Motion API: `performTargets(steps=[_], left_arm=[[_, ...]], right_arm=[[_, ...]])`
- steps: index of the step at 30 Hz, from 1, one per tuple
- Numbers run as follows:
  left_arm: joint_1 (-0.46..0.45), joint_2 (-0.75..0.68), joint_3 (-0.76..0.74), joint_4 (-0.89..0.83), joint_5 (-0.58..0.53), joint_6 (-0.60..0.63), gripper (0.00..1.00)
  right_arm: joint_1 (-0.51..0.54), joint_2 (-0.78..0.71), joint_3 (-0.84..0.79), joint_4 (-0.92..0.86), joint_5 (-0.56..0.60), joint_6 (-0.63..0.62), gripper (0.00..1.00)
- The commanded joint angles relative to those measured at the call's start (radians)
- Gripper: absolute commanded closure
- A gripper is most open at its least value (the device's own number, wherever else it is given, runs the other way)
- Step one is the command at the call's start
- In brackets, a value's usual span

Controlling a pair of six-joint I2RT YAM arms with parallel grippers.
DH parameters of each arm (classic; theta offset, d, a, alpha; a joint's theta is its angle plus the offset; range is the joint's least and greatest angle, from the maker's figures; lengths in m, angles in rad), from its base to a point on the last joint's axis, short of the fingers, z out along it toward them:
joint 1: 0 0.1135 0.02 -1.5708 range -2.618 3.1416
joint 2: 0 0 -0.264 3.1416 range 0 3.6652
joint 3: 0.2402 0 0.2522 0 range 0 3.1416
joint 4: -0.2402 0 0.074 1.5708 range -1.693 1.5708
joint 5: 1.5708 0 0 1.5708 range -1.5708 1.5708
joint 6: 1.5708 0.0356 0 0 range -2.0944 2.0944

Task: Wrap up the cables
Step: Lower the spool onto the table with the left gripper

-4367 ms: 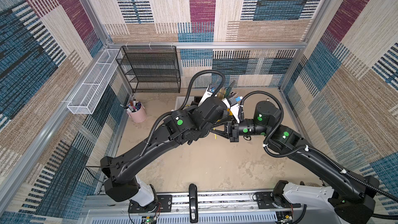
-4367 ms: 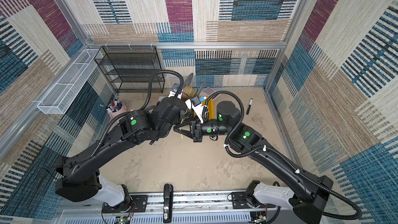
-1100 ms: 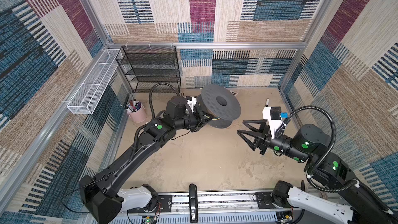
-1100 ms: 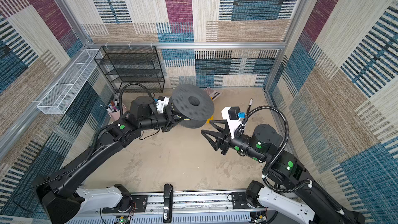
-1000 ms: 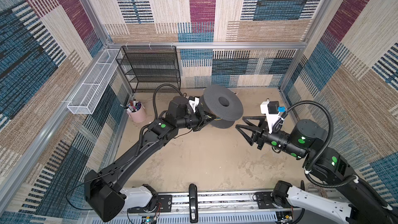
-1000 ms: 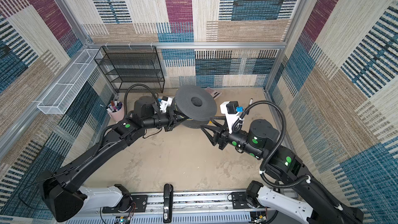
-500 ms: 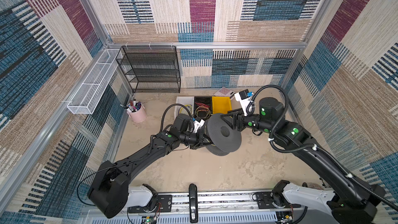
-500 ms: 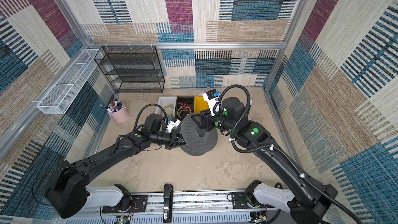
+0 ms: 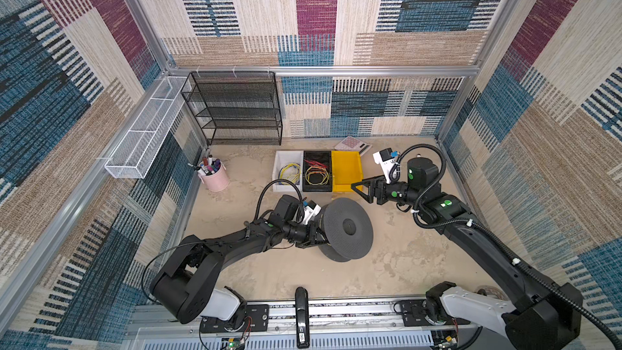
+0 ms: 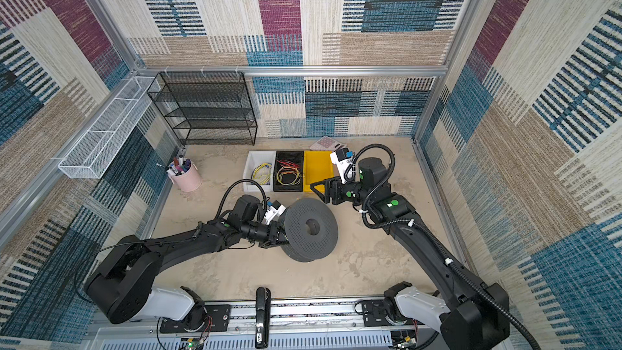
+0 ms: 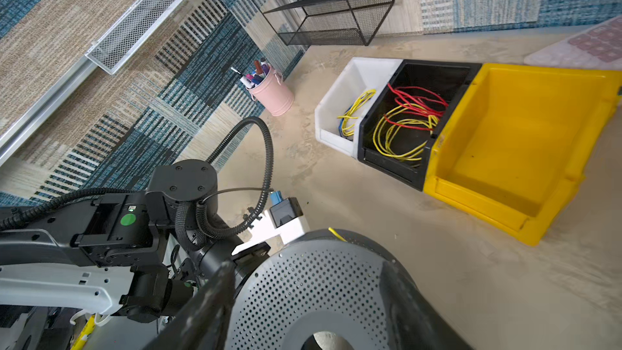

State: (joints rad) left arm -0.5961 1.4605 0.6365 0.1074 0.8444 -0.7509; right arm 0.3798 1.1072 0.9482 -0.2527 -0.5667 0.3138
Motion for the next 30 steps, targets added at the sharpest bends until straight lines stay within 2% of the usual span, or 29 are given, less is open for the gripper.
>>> performTargets(steps=[1,4,7,8,10,19,25,30], left_arm=[[0.005,0.02,-0.01,0.144,0.04,0.048,1.0],[0.012,0.053,-0.016,0.218,0.052,0.022,1.0],[0.018,0.093,-0.011,0.228,0.05,0.024,1.0],[0.018,0.102,-0.012,0.233,0.049,0.027,1.0],[0.019,0.112,-0.019,0.226,0.025,0.042,1.0],[0.03,0.173,0.06,-0.042,-0.137,0.206,1.0],[0.058,0.211,0.062,-0.107,-0.161,0.251,1.0],[0.08,0.201,0.051,-0.129,-0.23,0.261,0.9]], right_arm=[[-0.05,-0.028,-0.048,0.083,-0.017,0.006,0.27],[-0.089,-0.029,-0.064,0.092,-0.018,0.003,0.24],[-0.11,-0.016,-0.078,0.114,-0.019,-0.001,0.22],[-0.117,-0.013,-0.089,0.129,-0.017,0.0,0.17],[-0.129,-0.008,-0.11,0.158,-0.014,0.002,0.16],[-0.152,0.053,-0.144,0.228,0.001,-0.037,0.12],[-0.156,0.082,-0.144,0.263,-0.005,-0.055,0.12],[-0.159,0.095,-0.143,0.259,-0.018,-0.074,0.12]])
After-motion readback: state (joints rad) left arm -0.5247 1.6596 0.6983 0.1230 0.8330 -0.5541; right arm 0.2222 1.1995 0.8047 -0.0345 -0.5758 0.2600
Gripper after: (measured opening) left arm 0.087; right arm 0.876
